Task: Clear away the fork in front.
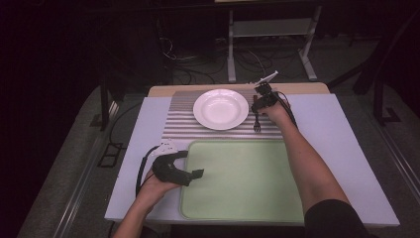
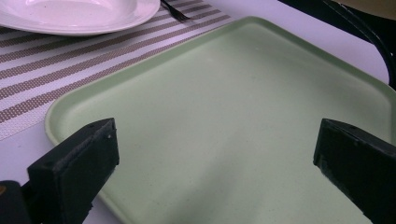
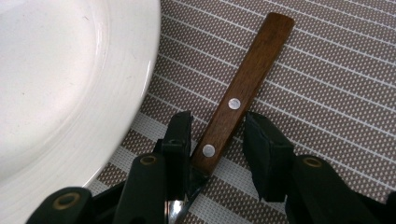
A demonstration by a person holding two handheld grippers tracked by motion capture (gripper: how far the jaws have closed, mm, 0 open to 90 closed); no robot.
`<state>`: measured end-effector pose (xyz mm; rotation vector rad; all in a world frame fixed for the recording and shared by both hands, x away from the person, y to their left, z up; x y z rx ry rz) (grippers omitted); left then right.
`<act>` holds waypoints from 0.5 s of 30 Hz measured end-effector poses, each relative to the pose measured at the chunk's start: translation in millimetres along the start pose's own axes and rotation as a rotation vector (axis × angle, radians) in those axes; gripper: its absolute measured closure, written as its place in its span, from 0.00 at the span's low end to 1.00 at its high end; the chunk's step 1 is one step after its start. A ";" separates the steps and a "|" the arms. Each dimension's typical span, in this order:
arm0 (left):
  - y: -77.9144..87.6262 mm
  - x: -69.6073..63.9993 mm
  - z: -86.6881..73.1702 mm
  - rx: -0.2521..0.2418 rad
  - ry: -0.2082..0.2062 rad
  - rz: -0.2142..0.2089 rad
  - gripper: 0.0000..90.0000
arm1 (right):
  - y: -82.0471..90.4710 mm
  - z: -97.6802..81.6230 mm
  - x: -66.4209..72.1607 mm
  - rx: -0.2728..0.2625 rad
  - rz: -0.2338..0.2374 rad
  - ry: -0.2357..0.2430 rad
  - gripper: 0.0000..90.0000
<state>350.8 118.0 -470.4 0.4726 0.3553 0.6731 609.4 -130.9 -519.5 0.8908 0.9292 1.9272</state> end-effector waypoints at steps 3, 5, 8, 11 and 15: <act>0.1 -0.5 0.0 0.001 -0.001 -0.002 0.00 | -0.1 0.1 0.4 0.013 -0.009 0.005 0.68; 0.1 -0.6 0.1 0.000 -0.001 -0.002 0.00 | 0.0 -0.1 0.4 0.021 -0.011 0.003 0.69; 0.3 -0.4 0.2 -0.001 0.000 -0.002 0.00 | 0.7 -0.5 -0.6 0.036 -0.019 0.006 0.70; 0.4 -1.0 0.3 0.000 -0.004 -0.004 0.00 | 1.8 -1.2 -2.0 0.050 -0.021 0.001 0.72; 0.4 -1.0 0.3 0.001 -0.004 -0.004 0.00 | 3.5 -2.3 -5.0 0.070 -0.025 -0.003 0.74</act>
Point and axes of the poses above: each handheld gripper's, and its own axes: y roughly backward along the jaws, z roughly out of its top, x roughly to its left, the point moved 10 cm from there along -y, roughly forward along the jaws, and after that the axes turned 8 degrees about z, right-handed, at the moved point
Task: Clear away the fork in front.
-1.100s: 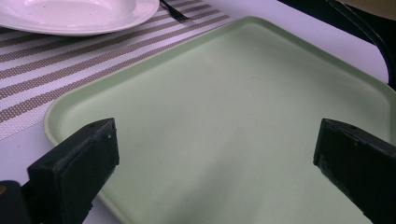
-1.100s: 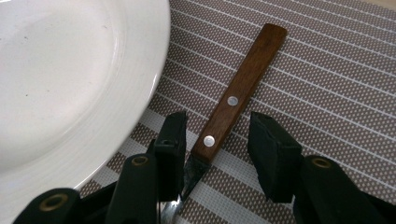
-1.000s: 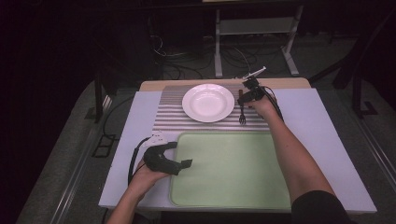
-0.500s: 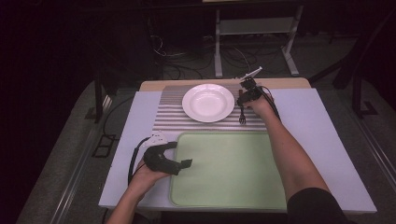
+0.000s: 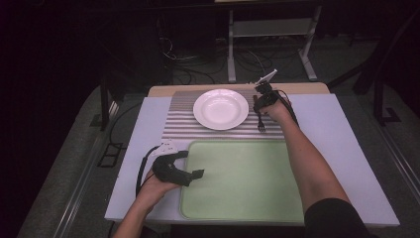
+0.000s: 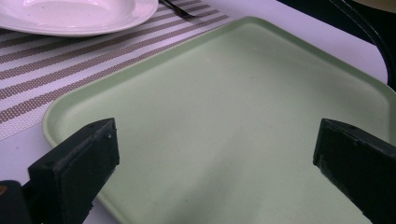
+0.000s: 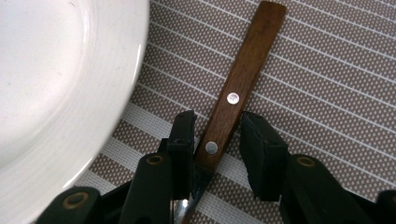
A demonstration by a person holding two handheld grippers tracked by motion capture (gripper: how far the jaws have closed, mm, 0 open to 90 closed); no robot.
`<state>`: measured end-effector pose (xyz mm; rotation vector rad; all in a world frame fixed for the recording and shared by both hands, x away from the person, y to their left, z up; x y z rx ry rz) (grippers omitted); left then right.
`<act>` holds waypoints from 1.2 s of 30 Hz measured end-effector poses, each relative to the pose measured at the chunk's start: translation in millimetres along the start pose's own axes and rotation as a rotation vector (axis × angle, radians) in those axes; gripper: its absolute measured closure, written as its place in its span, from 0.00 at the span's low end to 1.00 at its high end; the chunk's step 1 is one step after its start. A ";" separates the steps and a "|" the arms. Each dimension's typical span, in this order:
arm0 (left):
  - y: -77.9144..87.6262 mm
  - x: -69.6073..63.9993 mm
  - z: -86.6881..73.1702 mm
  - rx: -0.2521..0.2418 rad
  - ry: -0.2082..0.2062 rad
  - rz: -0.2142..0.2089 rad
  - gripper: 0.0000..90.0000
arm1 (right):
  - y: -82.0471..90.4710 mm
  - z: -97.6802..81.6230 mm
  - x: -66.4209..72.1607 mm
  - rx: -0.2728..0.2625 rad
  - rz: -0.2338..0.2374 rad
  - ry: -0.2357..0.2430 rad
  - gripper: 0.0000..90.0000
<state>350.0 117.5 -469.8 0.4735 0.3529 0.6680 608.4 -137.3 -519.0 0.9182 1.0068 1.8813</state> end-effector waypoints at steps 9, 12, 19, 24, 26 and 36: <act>0.0 -0.3 0.1 0.000 0.000 0.000 0.00 | 4.0 -3.4 -7.0 0.036 -0.011 0.000 0.79; -0.3 -0.5 0.2 0.000 -0.002 -0.001 0.00 | 4.0 -4.7 -8.4 0.054 -0.011 0.005 0.79; 0.1 -0.8 0.2 0.000 -0.001 0.000 0.00 | 2.7 -3.8 -6.4 0.102 -0.041 0.045 0.78; 0.3 -0.7 0.1 -0.001 -0.001 -0.001 0.00 | 3.1 -4.0 -7.3 0.094 -0.027 0.025 0.82; 0.2 -0.9 0.2 -0.002 -0.001 0.000 0.00 | 3.4 -4.0 -8.5 0.090 -0.038 0.027 0.85; 0.3 -0.5 -0.1 0.000 -0.002 0.000 0.00 | 4.1 -4.4 -8.7 0.084 -0.032 0.031 0.85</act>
Point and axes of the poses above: each handheld gripper's, and its own axes: y roughly backward along the jaws, z roughly out of its top, x roughly to its left, the point moved 10 cm from there along -y, roughly forward along the jaws, and after that the axes turned 8 degrees about z, right-handed, at the moved point
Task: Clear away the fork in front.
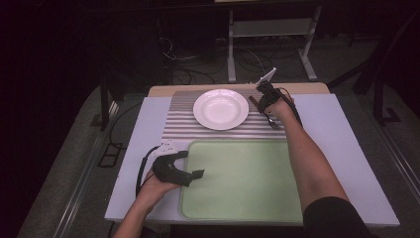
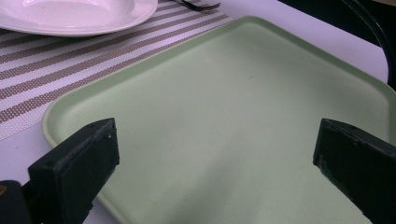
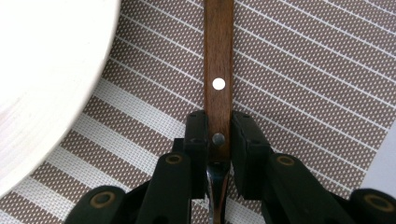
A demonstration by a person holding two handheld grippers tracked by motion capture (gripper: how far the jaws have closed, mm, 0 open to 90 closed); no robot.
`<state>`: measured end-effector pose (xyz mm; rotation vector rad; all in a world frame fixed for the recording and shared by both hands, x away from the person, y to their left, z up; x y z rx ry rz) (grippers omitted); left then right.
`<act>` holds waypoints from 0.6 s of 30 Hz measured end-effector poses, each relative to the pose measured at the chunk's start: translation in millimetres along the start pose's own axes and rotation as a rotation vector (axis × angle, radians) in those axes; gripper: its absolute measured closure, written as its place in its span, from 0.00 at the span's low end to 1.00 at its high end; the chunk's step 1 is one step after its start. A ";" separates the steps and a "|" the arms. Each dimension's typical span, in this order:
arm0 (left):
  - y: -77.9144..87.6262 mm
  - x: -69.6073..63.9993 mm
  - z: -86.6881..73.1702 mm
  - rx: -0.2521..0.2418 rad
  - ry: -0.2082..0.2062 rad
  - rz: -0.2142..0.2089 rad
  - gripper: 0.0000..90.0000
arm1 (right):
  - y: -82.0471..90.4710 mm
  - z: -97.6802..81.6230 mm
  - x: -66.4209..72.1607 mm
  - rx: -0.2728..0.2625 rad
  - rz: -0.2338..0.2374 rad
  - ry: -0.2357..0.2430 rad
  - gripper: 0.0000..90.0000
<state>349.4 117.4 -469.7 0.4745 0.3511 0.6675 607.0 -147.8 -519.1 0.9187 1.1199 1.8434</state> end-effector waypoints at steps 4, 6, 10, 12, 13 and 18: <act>0.0 0.3 -0.1 0.001 0.001 0.000 0.00 | 2.5 -1.4 0.8 -0.008 0.016 0.006 0.85; -0.1 0.2 -0.1 0.001 0.000 0.000 0.00 | 4.7 -2.5 0.1 -0.013 0.024 0.005 0.85; -0.1 -0.1 -0.1 0.001 -0.001 0.001 0.00 | 12.3 -3.5 -0.7 -0.030 0.038 0.014 0.85; -0.2 0.0 -0.1 0.000 0.000 0.001 0.00 | 17.7 -3.5 -0.6 -0.048 0.054 0.011 0.85; -0.1 0.1 -0.1 0.001 0.000 0.001 0.00 | 20.7 -3.6 -1.2 -0.056 0.059 0.011 0.85; 0.2 0.2 -0.1 0.000 0.001 0.001 0.00 | 39.1 -4.5 -0.7 -0.112 0.095 0.014 0.85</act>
Point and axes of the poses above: each handheld gripper's, and its own axes: y roughly backward along the jaws, z roughly out of its top, x roughly to its left, the point moved 10 cm from there along -y, roughly forward along the jaws, and after that the axes turned 8 degrees about z, right-handed, at the moved point
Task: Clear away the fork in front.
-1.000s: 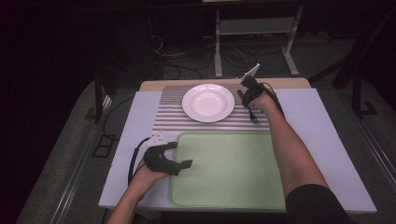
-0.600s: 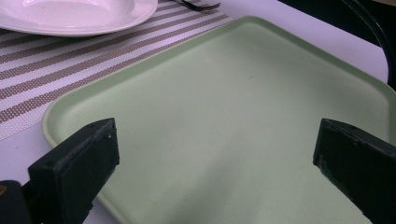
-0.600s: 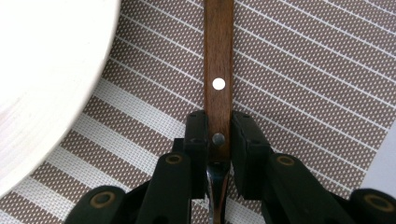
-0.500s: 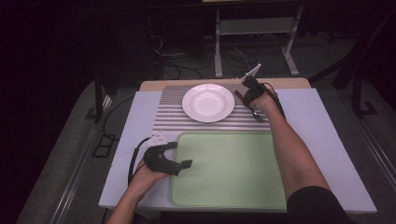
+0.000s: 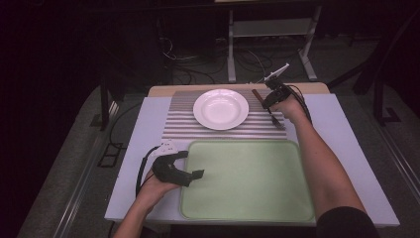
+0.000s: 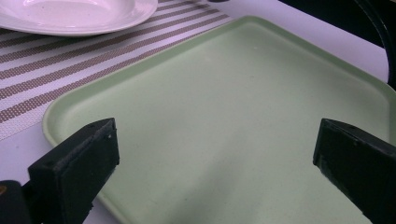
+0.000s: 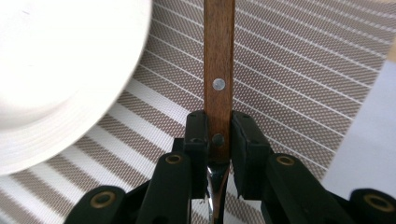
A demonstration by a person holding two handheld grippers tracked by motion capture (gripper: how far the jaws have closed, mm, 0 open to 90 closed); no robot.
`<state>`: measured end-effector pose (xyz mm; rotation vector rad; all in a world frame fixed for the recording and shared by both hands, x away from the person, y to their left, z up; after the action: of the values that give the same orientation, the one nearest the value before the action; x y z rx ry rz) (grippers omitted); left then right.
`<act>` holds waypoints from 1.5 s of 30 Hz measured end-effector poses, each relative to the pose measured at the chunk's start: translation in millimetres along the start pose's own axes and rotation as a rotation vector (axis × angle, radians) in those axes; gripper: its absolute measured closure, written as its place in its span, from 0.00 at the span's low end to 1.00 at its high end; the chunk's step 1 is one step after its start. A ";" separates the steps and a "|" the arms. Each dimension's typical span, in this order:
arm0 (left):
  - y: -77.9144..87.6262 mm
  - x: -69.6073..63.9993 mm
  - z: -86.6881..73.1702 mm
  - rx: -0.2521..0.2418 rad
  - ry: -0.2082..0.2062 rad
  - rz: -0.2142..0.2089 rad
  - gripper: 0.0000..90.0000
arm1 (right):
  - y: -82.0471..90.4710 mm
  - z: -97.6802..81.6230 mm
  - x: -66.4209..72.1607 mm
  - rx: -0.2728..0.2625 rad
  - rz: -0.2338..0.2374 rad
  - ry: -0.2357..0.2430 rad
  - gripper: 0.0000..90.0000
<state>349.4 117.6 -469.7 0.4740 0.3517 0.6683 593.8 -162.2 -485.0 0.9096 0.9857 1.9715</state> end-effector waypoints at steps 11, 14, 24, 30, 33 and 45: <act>-0.8 -0.6 -0.4 0.003 -0.008 0.005 0.00 | 38.2 -13.2 18.2 -0.136 0.080 0.065 0.85; -0.8 -0.8 0.0 0.001 -0.011 0.005 0.00 | 47.5 -19.2 24.0 -0.174 0.106 0.082 0.85; -2.1 -1.9 0.6 -0.001 -0.017 0.012 0.00 | 78.4 -42.0 42.2 -0.280 0.183 0.118 0.85; -2.8 -2.9 1.2 0.000 -0.019 0.014 0.00 | 96.1 -58.3 54.8 -0.330 0.223 0.148 0.85; -2.9 -3.2 2.2 -0.005 -0.017 0.016 0.00 | 104.1 -66.2 61.0 -0.349 0.237 0.166 0.85; -4.4 -4.0 2.6 -0.005 -0.026 0.021 0.00 | 116.3 -98.8 83.9 -0.403 0.287 0.237 0.85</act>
<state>349.9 111.1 -469.2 0.4817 0.3203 0.6829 437.7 -174.4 -408.8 0.6253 0.5643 2.4486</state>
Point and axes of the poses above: each handheld gripper's, and its own axes: y roughly backward along the jaws, z roughly out of its top, x roughly to its left, the point moved 10 cm from there along -y, roughly forward along the jaws, and after that the axes turned 8 degrees about z, right-handed, at the moved point
